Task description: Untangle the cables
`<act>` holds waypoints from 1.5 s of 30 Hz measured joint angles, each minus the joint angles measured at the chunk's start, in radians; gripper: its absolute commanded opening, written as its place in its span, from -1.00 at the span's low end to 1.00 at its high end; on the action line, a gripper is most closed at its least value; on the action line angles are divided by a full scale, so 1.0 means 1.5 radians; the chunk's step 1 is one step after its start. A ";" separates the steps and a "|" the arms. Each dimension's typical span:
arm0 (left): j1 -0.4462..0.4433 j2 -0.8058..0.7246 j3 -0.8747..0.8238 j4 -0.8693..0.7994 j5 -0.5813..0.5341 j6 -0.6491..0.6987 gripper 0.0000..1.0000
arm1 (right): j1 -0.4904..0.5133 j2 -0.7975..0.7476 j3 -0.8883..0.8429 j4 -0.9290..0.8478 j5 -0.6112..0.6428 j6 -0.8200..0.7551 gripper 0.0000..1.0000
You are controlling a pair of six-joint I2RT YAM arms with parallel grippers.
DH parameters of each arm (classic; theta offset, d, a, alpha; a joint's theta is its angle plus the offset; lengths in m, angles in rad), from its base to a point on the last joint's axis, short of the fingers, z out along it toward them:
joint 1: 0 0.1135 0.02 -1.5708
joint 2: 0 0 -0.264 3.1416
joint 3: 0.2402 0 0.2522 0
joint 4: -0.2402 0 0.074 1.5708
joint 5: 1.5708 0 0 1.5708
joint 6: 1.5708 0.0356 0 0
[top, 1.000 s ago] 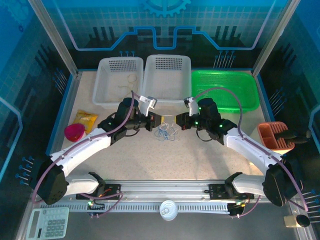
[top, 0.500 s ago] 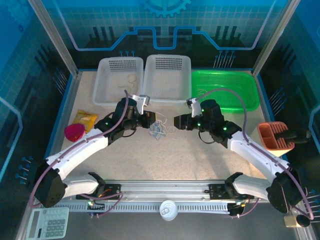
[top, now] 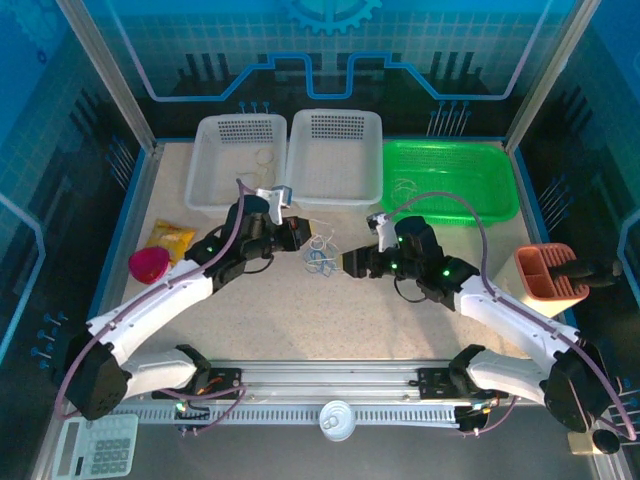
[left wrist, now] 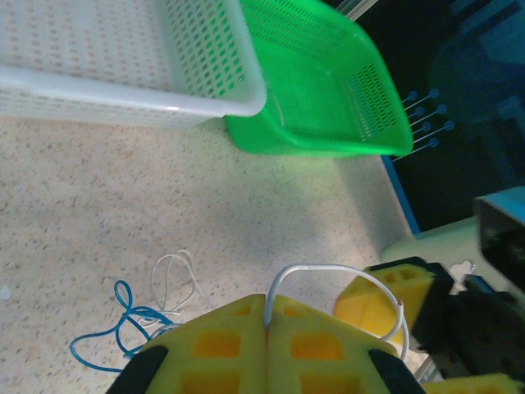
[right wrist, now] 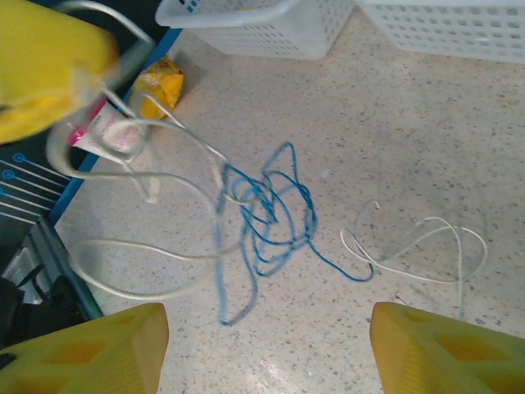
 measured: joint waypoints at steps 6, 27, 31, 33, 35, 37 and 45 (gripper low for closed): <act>0.000 -0.027 -0.010 0.040 0.032 0.007 -1.00 | -0.058 0.016 -0.046 0.052 -0.032 0.002 0.34; 0.000 -0.038 -0.013 0.157 0.144 0.002 -1.00 | -0.059 0.119 -0.066 0.319 -0.257 -0.015 0.46; 0.000 -0.024 -0.019 0.175 0.151 -0.003 -1.00 | -0.045 0.166 -0.057 0.350 -0.259 -0.005 0.43; 0.000 -0.016 -0.022 0.178 0.153 -0.007 -1.00 | -0.043 0.189 -0.048 0.370 -0.259 0.005 0.31; 0.000 -0.009 -0.024 0.181 0.155 -0.014 -1.00 | -0.043 0.208 -0.040 0.386 -0.256 0.014 -0.04; 0.000 -0.008 -0.027 0.186 0.155 -0.018 -1.00 | -0.043 0.219 -0.035 0.399 -0.254 0.022 -0.55; 0.000 -0.010 -0.027 0.172 0.130 0.001 -1.00 | -0.045 0.239 -0.036 0.423 -0.236 0.043 -1.00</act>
